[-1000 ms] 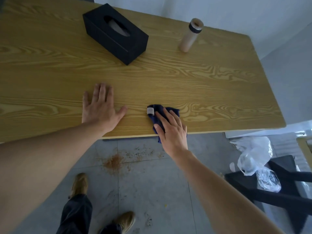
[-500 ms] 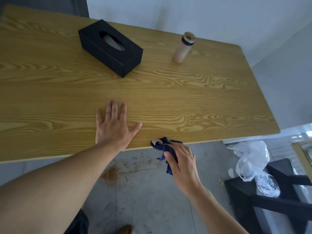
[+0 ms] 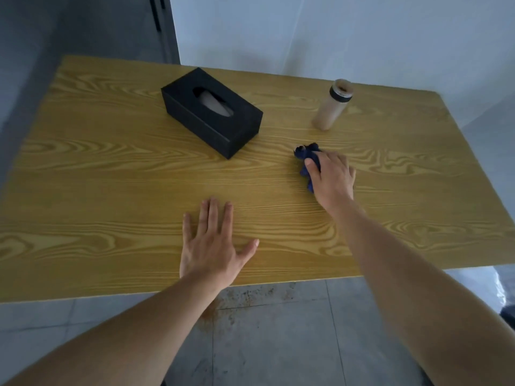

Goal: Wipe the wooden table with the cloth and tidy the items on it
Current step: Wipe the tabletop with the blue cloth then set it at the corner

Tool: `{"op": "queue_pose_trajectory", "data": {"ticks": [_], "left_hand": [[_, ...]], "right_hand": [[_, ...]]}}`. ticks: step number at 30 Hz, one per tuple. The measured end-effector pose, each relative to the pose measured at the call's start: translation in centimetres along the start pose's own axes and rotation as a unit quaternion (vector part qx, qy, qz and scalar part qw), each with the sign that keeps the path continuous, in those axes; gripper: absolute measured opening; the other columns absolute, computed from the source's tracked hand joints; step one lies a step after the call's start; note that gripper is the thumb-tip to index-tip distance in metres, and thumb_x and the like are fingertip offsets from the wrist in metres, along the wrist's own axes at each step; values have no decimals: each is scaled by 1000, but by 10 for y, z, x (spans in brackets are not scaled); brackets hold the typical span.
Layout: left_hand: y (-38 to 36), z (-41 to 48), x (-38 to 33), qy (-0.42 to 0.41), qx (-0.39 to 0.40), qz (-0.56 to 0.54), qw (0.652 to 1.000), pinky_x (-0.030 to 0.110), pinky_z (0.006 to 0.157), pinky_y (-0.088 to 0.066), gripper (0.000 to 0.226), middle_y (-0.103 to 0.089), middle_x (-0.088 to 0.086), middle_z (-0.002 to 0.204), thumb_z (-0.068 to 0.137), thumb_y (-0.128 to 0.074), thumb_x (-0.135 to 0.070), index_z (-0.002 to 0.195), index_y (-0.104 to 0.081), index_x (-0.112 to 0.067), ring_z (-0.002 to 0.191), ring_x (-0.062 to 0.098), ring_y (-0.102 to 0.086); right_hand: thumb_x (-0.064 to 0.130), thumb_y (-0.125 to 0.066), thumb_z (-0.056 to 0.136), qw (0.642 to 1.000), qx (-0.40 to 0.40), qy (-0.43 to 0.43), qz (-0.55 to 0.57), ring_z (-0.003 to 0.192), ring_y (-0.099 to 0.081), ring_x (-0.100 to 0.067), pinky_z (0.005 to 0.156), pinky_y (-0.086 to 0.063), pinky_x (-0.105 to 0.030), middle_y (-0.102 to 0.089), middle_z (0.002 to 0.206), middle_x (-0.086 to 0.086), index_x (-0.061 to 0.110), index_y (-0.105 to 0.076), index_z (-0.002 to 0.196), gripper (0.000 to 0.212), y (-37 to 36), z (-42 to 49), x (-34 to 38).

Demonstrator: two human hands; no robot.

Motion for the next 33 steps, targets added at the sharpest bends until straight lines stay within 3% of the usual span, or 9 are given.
{"op": "queue_pose_trajectory", "data": {"ticks": [3,7,10,18,27,33], "left_hand": [[-2,1,0,-2,-5,3,1000,58,129,5,105,26,12,172,86,6,-91,164,20,-22,159,27,23],[-4,2,0,2,-8,10,1000,57,129,6,105,25,11,172,86,5,-91,164,19,-23,160,27,22],[-4,3,0,5,-12,14,1000,57,129,5,105,21,11,173,86,4,-92,165,16,-23,160,27,20],[-3,2,-1,9,-8,22,1000,56,129,6,106,19,10,175,85,4,-92,166,13,-23,161,26,20],[-3,1,-1,15,-15,21,1000,56,129,5,106,16,8,176,86,0,-91,167,8,-24,161,25,17],[-2,0,0,7,-29,13,999,57,129,3,105,12,10,176,87,-3,-91,167,3,-24,162,26,12]], "right_hand": [[50,-33,110,999,35,11,-28,145,-34,-28,111,-28,-49,-50,154,-1,29,-52,148,47,-15,28,-1],[65,-25,105,994,101,-6,-44,159,-11,-23,119,-20,-53,-20,173,9,45,-29,160,59,-32,34,-7],[71,-22,101,992,114,-1,-60,161,-3,-22,123,-14,-51,-9,175,11,50,-18,162,64,-32,27,-10],[72,-19,101,991,113,4,-66,161,-1,-20,124,-11,-48,-6,176,9,52,-15,162,64,-26,-31,-27],[69,-21,104,993,106,4,-57,161,-1,-16,122,-19,-50,-6,175,11,47,-17,163,63,-14,-121,-44],[60,-23,107,995,95,-8,-27,160,-4,-12,118,-24,-44,-10,175,13,42,-23,163,59,-13,-179,-49]]}}
Point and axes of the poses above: each hand's wrist, its own z-axis towards the middle knuckle, its own y-axis out of the back of the hand, x = y × z, the point moved 3 cm from there along z, towards the middle knuckle
